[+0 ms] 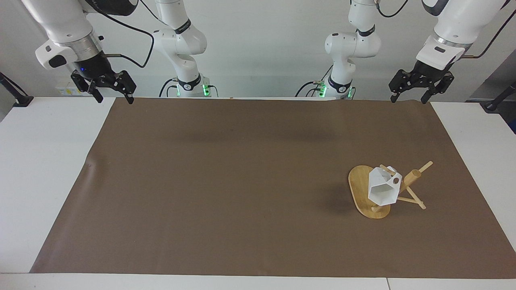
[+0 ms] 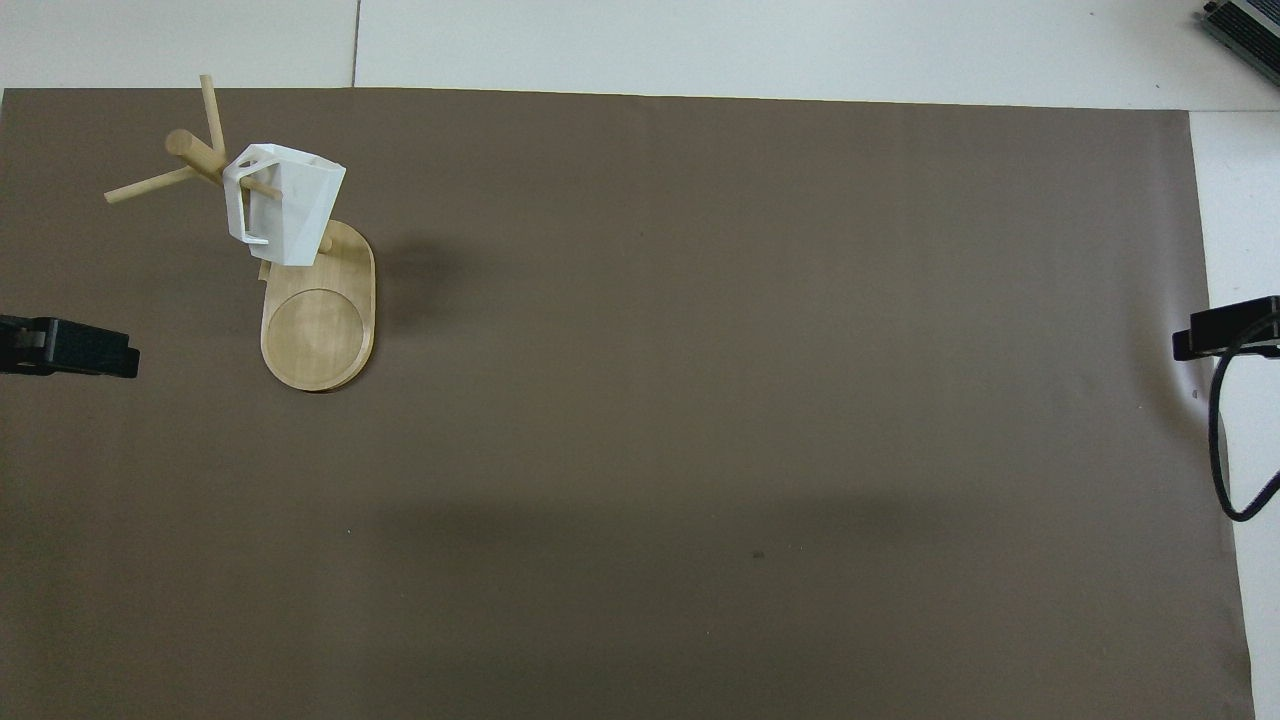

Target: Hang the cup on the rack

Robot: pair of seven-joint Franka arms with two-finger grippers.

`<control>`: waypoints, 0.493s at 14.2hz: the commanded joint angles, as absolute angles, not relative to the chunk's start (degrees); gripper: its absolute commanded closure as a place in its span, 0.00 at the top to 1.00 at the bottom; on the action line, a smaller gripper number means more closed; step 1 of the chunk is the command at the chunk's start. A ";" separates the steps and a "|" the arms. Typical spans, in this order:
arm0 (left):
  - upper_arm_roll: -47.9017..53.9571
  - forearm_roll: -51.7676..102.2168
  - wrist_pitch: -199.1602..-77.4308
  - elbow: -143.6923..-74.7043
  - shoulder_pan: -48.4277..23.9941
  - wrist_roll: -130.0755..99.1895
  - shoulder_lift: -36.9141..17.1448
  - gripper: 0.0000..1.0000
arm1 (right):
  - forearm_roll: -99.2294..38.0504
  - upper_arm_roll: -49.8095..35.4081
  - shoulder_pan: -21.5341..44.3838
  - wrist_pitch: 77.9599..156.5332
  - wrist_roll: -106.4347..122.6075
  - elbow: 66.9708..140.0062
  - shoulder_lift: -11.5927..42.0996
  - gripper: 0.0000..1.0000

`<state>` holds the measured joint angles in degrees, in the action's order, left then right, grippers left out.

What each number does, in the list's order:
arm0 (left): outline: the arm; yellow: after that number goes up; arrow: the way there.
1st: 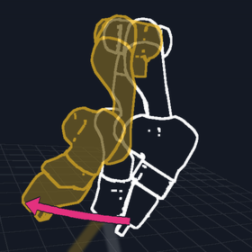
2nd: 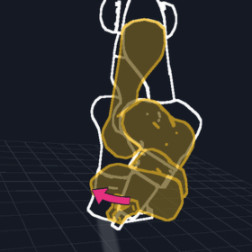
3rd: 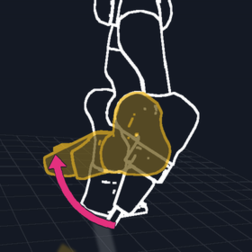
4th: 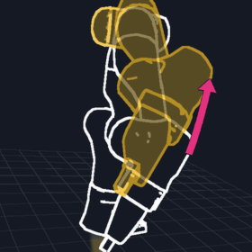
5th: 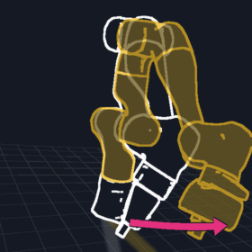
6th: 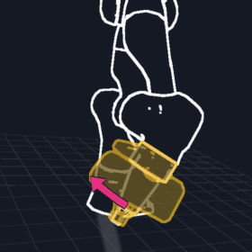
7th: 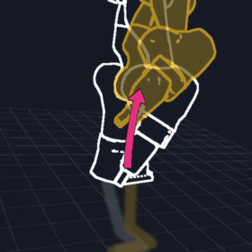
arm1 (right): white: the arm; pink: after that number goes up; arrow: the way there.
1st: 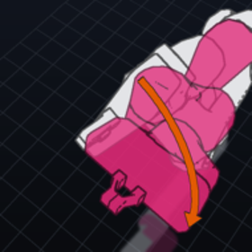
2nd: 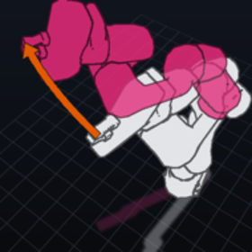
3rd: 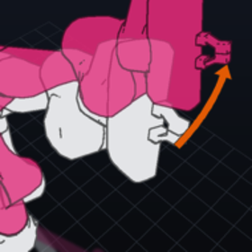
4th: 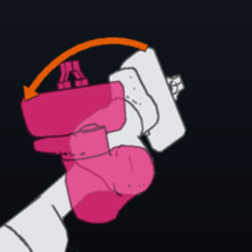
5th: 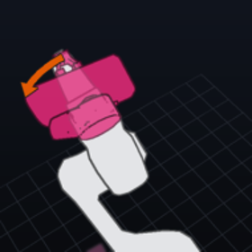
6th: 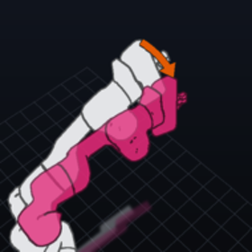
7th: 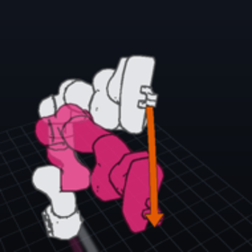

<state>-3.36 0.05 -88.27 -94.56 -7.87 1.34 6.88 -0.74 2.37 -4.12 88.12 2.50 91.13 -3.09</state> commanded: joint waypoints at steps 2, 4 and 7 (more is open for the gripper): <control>-2.99 -0.70 -87.54 -95.27 -7.73 6.76 8.00 1.00 | -0.26 2.20 -4.04 88.07 2.11 92.02 -3.96 1.00; -2.90 -0.35 -88.76 -95.45 -7.73 4.32 8.00 1.00 | -0.35 2.20 -4.04 88.15 2.11 91.93 -3.96 1.00; -2.81 -0.26 -91.49 -96.85 -7.65 2.19 8.44 1.00 | -0.35 2.20 -4.04 88.07 2.02 92.02 -3.96 1.00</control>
<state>-3.12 -0.03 -89.60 -94.61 -7.88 3.11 6.92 -0.74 2.31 -4.08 88.12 2.50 91.13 -3.09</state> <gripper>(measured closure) 0.000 0.000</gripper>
